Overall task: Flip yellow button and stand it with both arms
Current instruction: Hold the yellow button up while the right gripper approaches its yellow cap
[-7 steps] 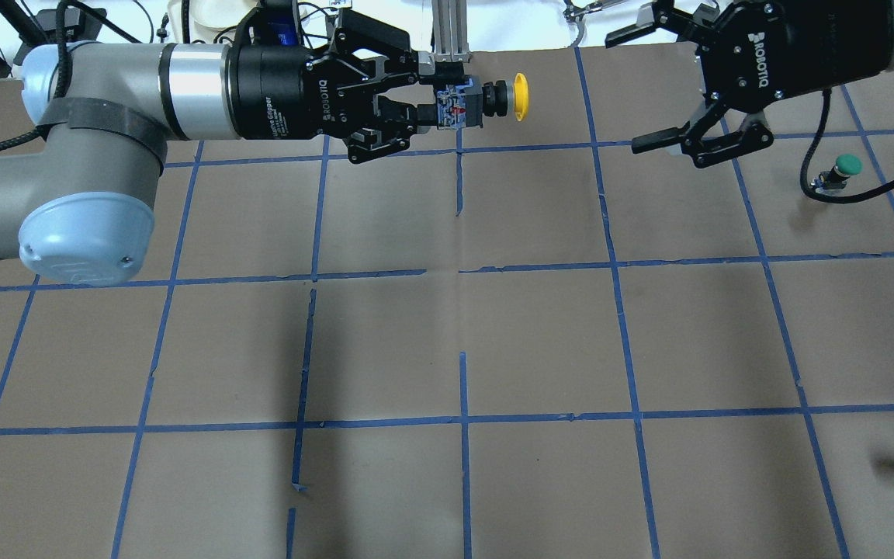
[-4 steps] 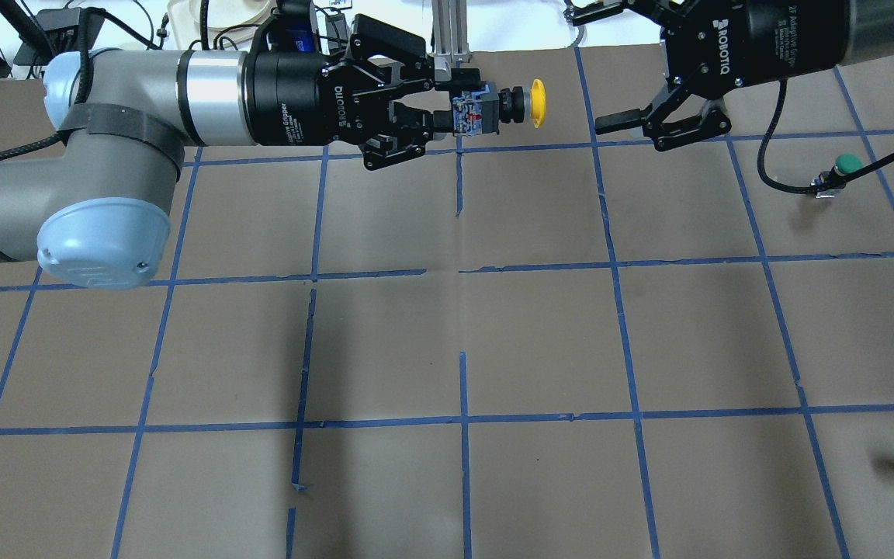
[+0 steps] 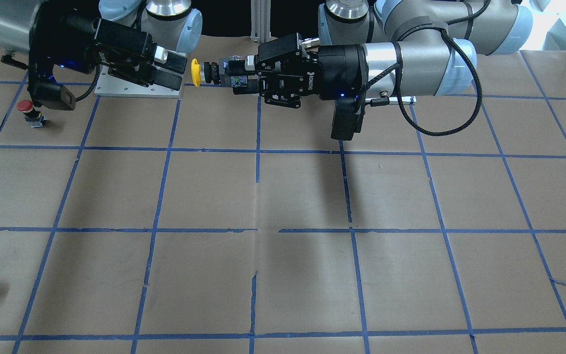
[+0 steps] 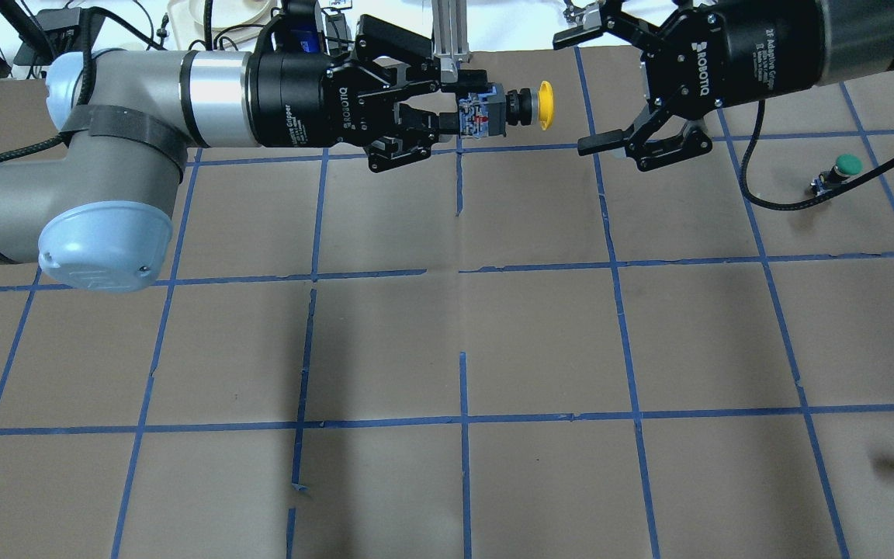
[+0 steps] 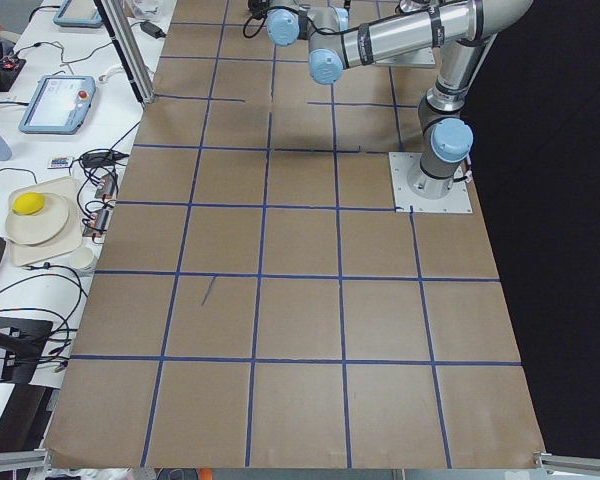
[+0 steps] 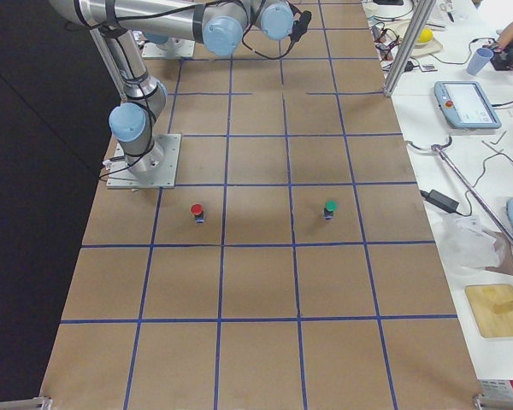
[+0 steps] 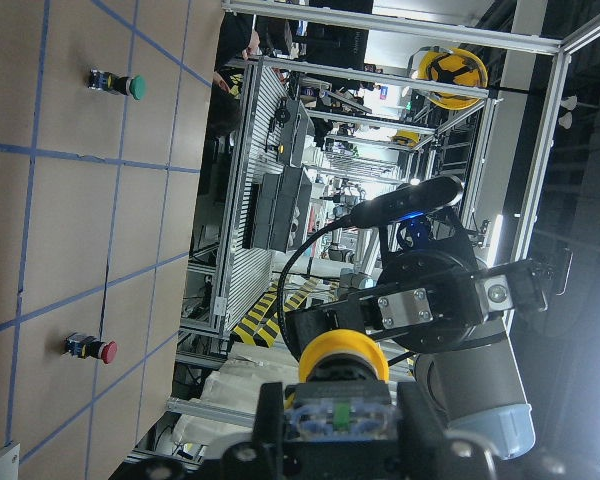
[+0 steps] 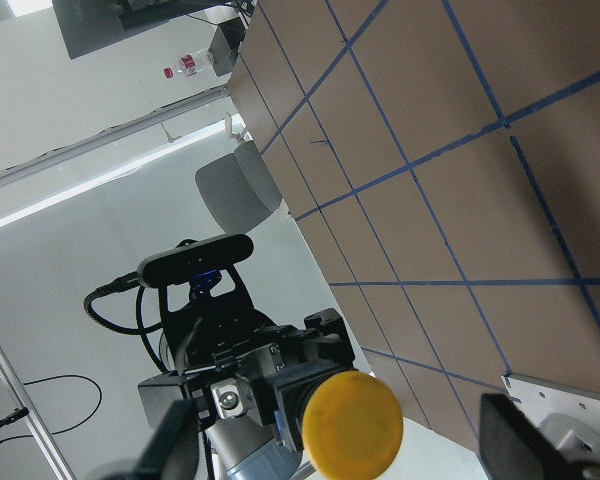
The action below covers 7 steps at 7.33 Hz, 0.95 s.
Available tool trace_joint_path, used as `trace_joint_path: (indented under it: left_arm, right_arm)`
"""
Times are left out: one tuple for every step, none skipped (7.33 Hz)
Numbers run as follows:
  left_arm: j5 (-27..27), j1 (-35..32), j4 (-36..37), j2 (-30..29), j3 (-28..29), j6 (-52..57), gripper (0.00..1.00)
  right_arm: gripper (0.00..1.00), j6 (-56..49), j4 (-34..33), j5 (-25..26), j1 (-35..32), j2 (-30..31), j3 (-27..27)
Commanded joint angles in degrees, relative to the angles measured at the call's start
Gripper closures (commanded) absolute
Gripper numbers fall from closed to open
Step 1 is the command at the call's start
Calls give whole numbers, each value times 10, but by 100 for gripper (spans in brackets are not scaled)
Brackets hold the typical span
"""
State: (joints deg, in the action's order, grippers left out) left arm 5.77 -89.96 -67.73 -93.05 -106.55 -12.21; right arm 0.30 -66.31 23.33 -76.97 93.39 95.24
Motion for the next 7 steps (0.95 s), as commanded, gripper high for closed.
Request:
trace_joint_path:
  left_arm:
    - [0,0,9,-2,-1,-1,85]
    - [0,0,9,-7,-1,-1,85]
    - [0,0,9,-7,-1,-1,85]
    - [-1,0,9,-6,-1,-4,85]
    - [-1,0,9,-6,-1,-3,85]
    - [-1,0,9,-6,-1,-4,85]
    - [-1,0,9,-6,-1,-4,85]
  right_arm:
    - [1,14,5,-1,-10,4,6]
    - [1,17,5,-4,-11,5,4]
    - [3,15,5,-8,-11,5,6]
    - [14,16,3,-9,-11,5,6]
    - [34,15,3,-9,-11,4,6]
    - [55,15,0,-8,-11,4,6]
    - [64,15,0,-8,-11,4,6]
